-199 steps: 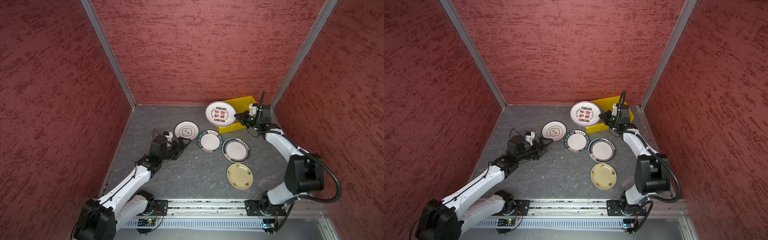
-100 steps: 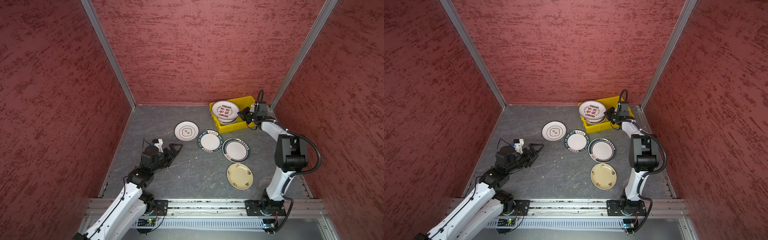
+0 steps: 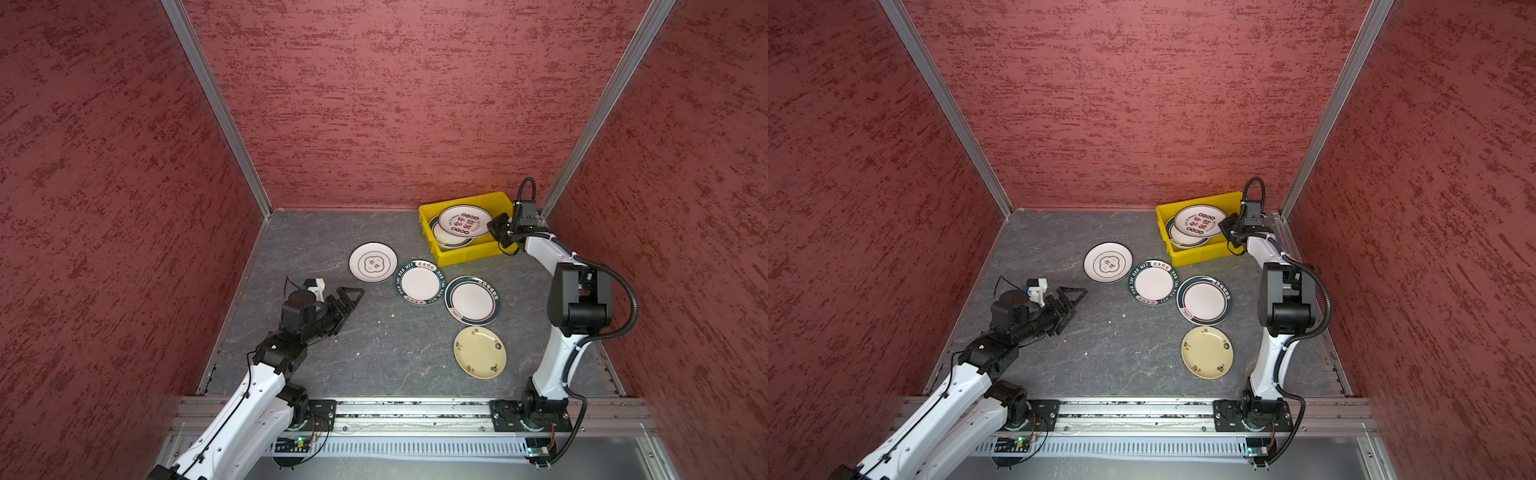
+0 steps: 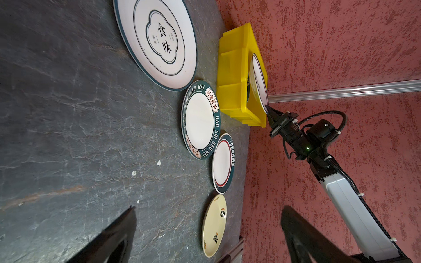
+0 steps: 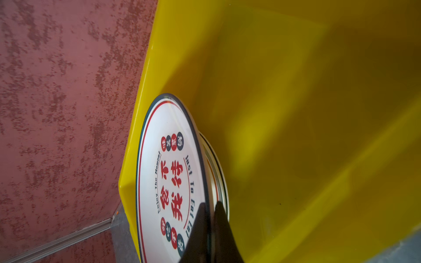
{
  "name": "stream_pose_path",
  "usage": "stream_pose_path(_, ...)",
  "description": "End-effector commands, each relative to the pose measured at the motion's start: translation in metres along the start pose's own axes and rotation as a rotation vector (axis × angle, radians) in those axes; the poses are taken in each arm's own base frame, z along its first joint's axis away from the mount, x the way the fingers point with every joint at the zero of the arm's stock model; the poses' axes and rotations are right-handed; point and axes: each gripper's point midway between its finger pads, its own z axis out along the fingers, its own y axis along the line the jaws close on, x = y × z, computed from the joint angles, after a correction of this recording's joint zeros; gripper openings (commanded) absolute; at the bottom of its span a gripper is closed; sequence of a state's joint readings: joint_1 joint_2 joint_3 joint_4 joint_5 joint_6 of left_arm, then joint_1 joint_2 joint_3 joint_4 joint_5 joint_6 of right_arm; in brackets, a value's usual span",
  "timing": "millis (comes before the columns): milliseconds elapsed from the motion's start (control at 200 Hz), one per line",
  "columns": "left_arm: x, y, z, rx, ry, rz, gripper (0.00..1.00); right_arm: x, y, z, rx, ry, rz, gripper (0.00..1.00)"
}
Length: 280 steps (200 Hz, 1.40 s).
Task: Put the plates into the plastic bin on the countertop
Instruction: 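Lower the red-lettered plate flat into the bin and open the right gripper, then move the right gripper back from the bin while the left reaches the floral plate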
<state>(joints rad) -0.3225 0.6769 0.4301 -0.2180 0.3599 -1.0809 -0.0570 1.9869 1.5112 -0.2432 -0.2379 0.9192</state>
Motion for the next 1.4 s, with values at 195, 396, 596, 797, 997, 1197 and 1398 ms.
stream_pose_path(195, 0.0, -0.003, 0.001, 0.018, 0.009, -0.006, 0.99, 0.002, 0.009, 0.01, 0.016, 0.031, -0.04, 0.0)
stream_pose_path(396, 0.002, -0.002, 0.003, 0.025, 0.019, -0.01, 1.0, 0.02, 0.017, 0.023, -0.03, 0.125, -0.074, 0.0)
stream_pose_path(596, 0.006, 0.003, 0.004, 0.028, 0.029, -0.028, 0.99, 0.027, 0.027, 0.021, -0.025, 0.147, -0.167, 0.44)
stream_pose_path(797, 0.005, 0.001, 0.005, 0.036, 0.026, -0.014, 0.99, 0.013, 0.042, -0.007, -0.055, 0.05, -0.276, 0.8)
stream_pose_path(997, 0.003, 0.003, 0.006, 0.014, 0.023, -0.023, 0.99, -0.008, 0.061, -0.047, -0.061, -0.085, -0.369, 0.87)
stream_pose_path(1197, 0.0, 0.008, 0.012, -0.016, 0.02, -0.06, 0.99, -0.016, 0.077, -0.076, -0.081, -0.141, -0.454, 0.92)
stream_pose_path(1398, 0.0, 0.014, 0.024, -0.016, 0.03, -0.095, 0.99, -0.012, 0.093, -0.113, -0.167, -0.183, -0.484, 0.92)
